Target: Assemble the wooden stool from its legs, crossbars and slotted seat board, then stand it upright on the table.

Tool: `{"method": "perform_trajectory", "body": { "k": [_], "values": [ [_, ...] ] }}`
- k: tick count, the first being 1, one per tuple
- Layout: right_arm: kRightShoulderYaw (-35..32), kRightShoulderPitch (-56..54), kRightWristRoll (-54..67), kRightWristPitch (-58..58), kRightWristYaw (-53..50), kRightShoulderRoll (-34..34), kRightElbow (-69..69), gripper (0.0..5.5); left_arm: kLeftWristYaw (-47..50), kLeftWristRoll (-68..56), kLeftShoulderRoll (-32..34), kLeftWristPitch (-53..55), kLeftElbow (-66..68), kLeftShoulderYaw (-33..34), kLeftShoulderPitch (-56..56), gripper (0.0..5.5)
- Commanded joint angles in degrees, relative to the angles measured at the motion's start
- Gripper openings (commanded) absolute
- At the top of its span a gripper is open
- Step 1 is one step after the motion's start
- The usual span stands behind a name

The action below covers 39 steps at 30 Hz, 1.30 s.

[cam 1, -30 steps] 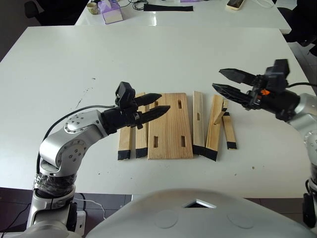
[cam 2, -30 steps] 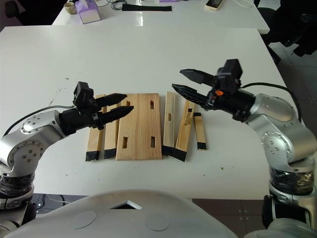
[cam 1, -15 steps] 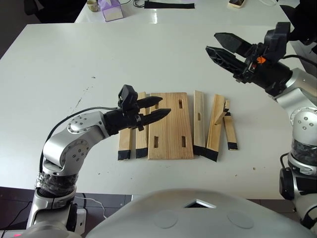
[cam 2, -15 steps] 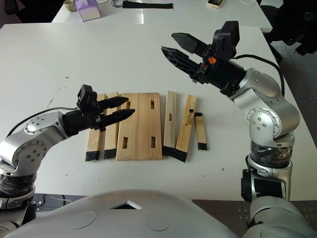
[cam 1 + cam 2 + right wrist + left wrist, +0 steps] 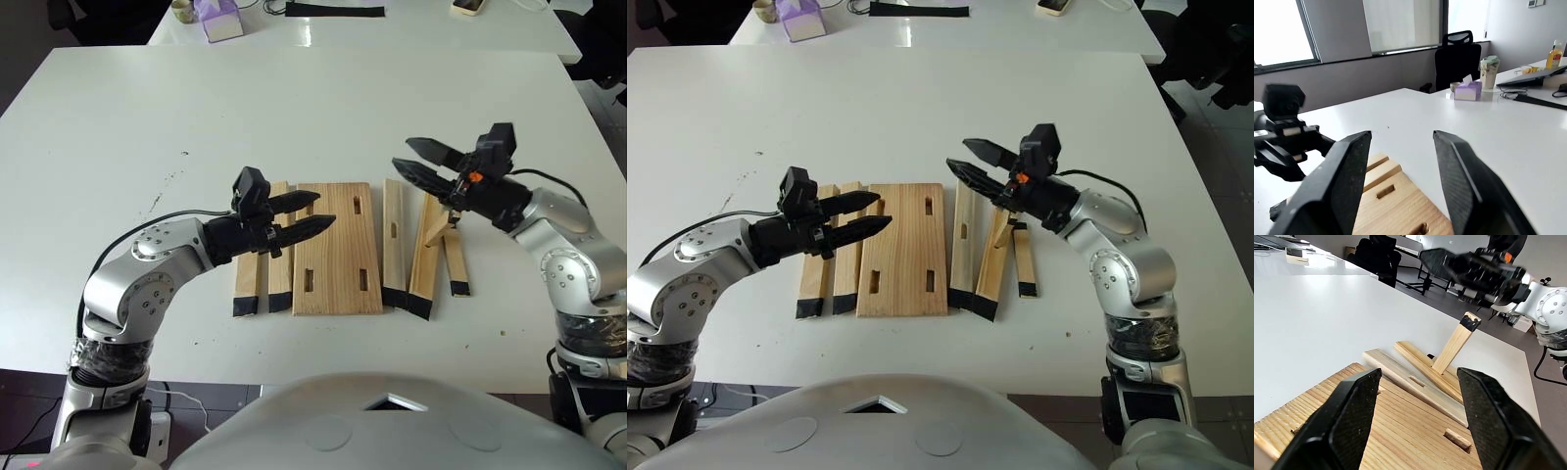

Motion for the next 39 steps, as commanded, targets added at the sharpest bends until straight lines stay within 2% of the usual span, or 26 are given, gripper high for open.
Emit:
{"method": "perform_trajectory", "body": {
  "k": [1,3,4,6,9,14,20,26,31,35,39],
  "values": [
    [-6.91,-2.25,22.15,6.25,-5.11,-4.37,-11.05,2.34,1.67,0.97,-0.09,-0.82,-1.34,1.68,2.43,2.87],
    [-7.04,2.35,26.19,8.33,-3.49,-7.46,-14.99,2.34,2.37,1.05,-0.54,-0.93,-1.98,2.33,3.53,2.87],
    [-6.01,6.04,23.68,9.26,-0.97,-9.42,-16.56,2.34,2.77,0.98,-0.76,-0.91,-2.40,2.65,4.05,2.87],
    [-2.40,14.58,14.99,9.41,4.47,-14.26,-17.48,2.34,3.47,0.73,-1.07,-0.86,-3.07,3.06,4.74,2.87],
    [6.62,24.45,-4.27,1.65,10.26,-19.65,-12.64,2.34,3.44,0.87,-1.07,-1.14,-2.84,3.02,4.90,2.87],
    [15.60,27.34,-22.85,-9.07,9.84,-18.77,-1.98,2.34,2.74,0.86,-0.57,-0.91,-2.01,2.50,3.26,2.87],
    [22.39,27.53,-37.87,-20.39,9.39,-17.35,10.22,2.34,2.46,1.14,-0.61,-0.86,-1.85,1.70,2.66,2.87],
    [17.82,30.99,-37.22,-24.06,12.47,-21.41,11.49,2.34,2.63,1.03,-0.50,-1.04,-2.36,2.19,3.45,2.87],
    [13.36,31.02,-33.86,-22.31,15.67,-23.79,9.62,2.34,3.71,1.39,-1.33,-1.61,-3.57,2.10,5.27,2.87],
    [11.74,29.80,-31.81,-20.10,16.79,-23.78,7.39,2.34,4.44,1.69,-1.83,-2.20,-4.26,1.88,6.50,2.87],
    [10.77,30.42,-34.61,-21.46,17.13,-24.75,7.27,2.34,4.88,1.98,-2.02,-2.79,-4.73,1.85,7.55,2.87]
  ]
}}
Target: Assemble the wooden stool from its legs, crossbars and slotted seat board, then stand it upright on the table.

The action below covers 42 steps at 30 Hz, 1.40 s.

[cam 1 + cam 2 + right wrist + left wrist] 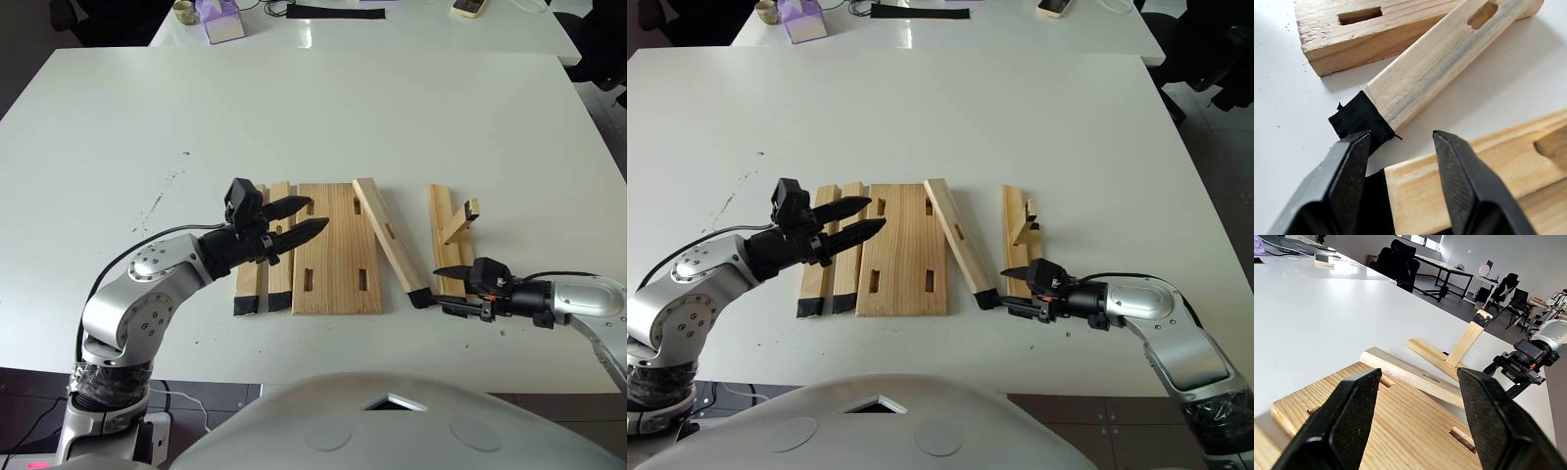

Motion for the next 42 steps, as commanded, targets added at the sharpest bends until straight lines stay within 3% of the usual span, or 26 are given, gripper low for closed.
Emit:
{"method": "perform_trajectory", "body": {
  "k": [1,8,11,14,17,29,42],
  "values": [
    [-1.44,1.18,-3.20,-0.46,0.48,-2.14,0.32,2.34,0.83,1.06,-0.07,-0.65,-1.03,0.09,1.21,2.87],
    [-12.00,5.33,1.01,3.38,-0.71,-2.28,-6.51,2.34,2.28,1.87,-0.82,-1.89,-3.35,1.10,5.35,2.87],
    [-16.97,9.05,6.11,11.59,-7.03,2.08,-16.14,2.34,3.63,2.19,-1.38,-2.65,-4.91,1.35,7.80,2.87],
    [-19.08,13.69,7.35,17.76,-13.47,6.24,-22.67,2.75,4.59,2.38,-1.84,-3.22,-5.95,1.79,9.60,2.87],
    [-19.28,15.37,4.24,19.86,-17.46,8.27,-21.69,3.15,5.40,2.62,-2.31,-3.69,-6.77,1.94,10.94,2.87],
    [-14.54,8.70,-1.50,13.46,-13.70,9.21,-3.55,3.15,4.69,2.09,-1.85,-2.98,-4.78,0.49,7.16,2.87],
    [-13.28,9.68,-1.74,12.81,-14.69,12.53,-3.18,3.15,3.64,1.00,-0.74,-1.71,-4.01,0.99,5.51,2.87]
  ]
}}
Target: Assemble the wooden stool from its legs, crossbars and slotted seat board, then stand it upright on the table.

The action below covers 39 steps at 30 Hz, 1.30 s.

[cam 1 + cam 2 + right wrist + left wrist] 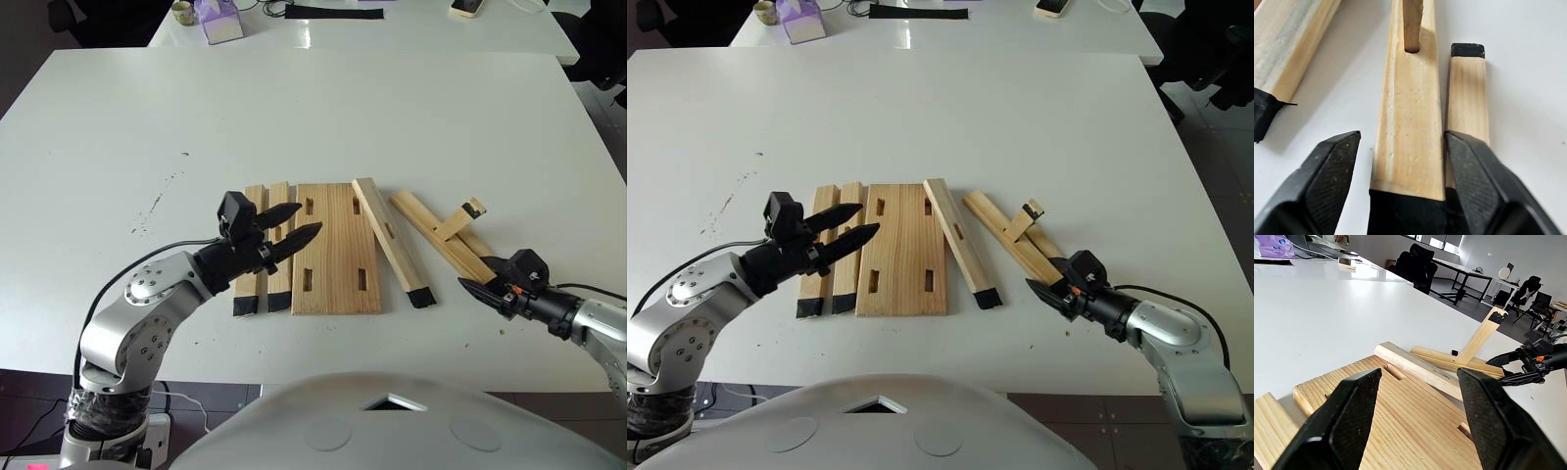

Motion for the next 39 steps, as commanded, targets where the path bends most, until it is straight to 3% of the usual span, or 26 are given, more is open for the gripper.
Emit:
{"method": "perform_trajectory", "body": {
  "k": [1,9,17,33,39],
  "values": [
    [1.11,-0.51,-1.59,-0.30,-0.94,0.87,1.43,3.15,-0.32,-0.79,0.26,0.77,0.22,-0.18,-0.73,2.87],
    [4.31,-2.98,-5.39,-2.74,-3.94,3.22,8.02,3.15,-1.27,-0.90,0.78,1.43,1.49,-0.80,-3.06,2.87],
    [5.41,-0.78,-4.79,-3.71,-5.25,4.97,7.42,2.07,-1.89,-1.25,1.14,2.19,2.12,-0.16,-4.12,2.87],
    [0.44,-7.32,5.98,3.79,-7.30,8.46,-2.72,2.06,-0.59,0.30,0.08,1.93,3.86,-1.23,-6.37,2.87],
    [-0.90,-11.86,12.07,7.03,-6.06,8.30,-8.03,2.06,7.16,4.56,-3.62,4.25,9.72,-2.91,-14.12,2.87]
  ]
}}
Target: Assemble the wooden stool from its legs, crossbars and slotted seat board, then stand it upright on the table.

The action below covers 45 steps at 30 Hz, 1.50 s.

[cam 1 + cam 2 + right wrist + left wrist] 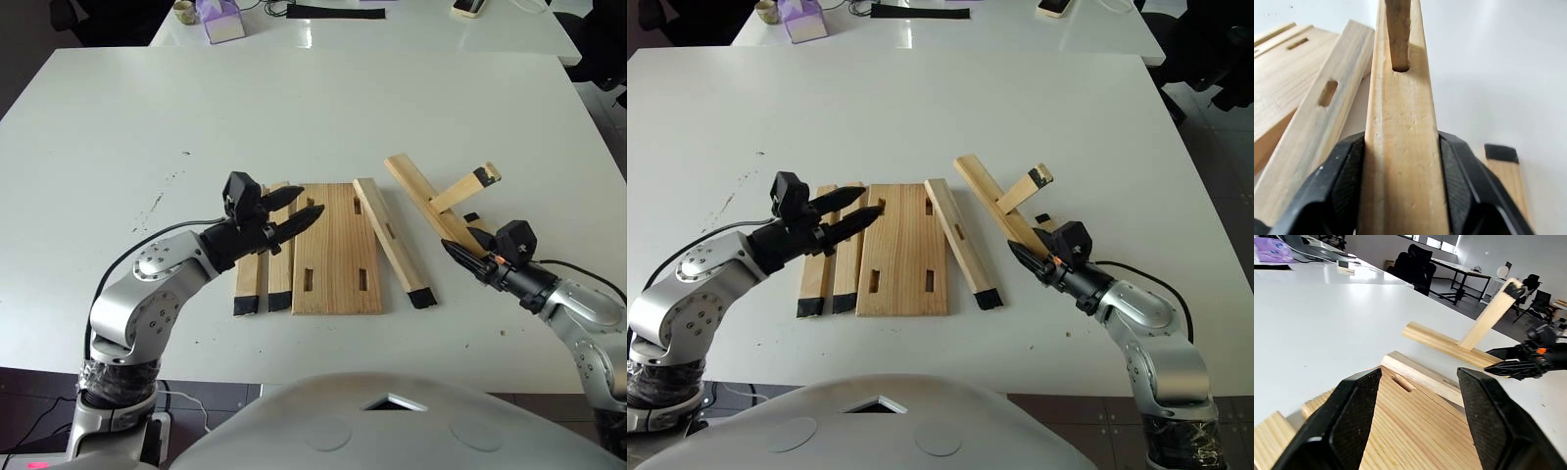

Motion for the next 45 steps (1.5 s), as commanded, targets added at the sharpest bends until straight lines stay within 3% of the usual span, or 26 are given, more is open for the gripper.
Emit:
{"method": "perform_trajectory", "body": {
  "k": [1,6,10,15,22,33,45],
  "values": [
    [-1.51,-4.18,6.63,3.77,1.38,-0.48,-4.94,2.06,4.27,1.85,-1.64,3.25,4.12,-1.09,-5.41,2.87],
    [-5.47,-9.74,23.45,11.23,4.95,-3.48,-10.75,2.06,-3.32,-8.08,-0.07,6.80,0.83,0.68,-6.67,3.66],
    [-9.48,-15.45,38.50,16.28,6.31,-6.45,-9.03,2.06,-2.70,-23.69,-1.85,10.85,3.19,6.90,-12.04,4.15],
    [-10.86,-20.68,51.27,19.86,6.59,-9.06,-4.82,2.06,0.64,-37.68,-3.13,12.55,5.39,9.70,-16.78,4.16],
    [-8.32,-24.01,56.44,22.18,7.64,-10.48,-3.72,2.06,1.46,-45.95,-2.17,13.30,1.39,6.66,-17.94,4.16],
    [-3.98,-23.39,53.97,22.71,11.07,-12.09,-6.50,2.06,2.91,-44.45,-1.98,12.43,2.51,3.86,-18.97,4.16],
    [-2.98,-22.84,51.29,22.56,14.45,-13.13,-4.78,2.06,-3.10,-42.08,0.88,13.02,1.20,2.54,-18.19,4.16]
  ]
}}
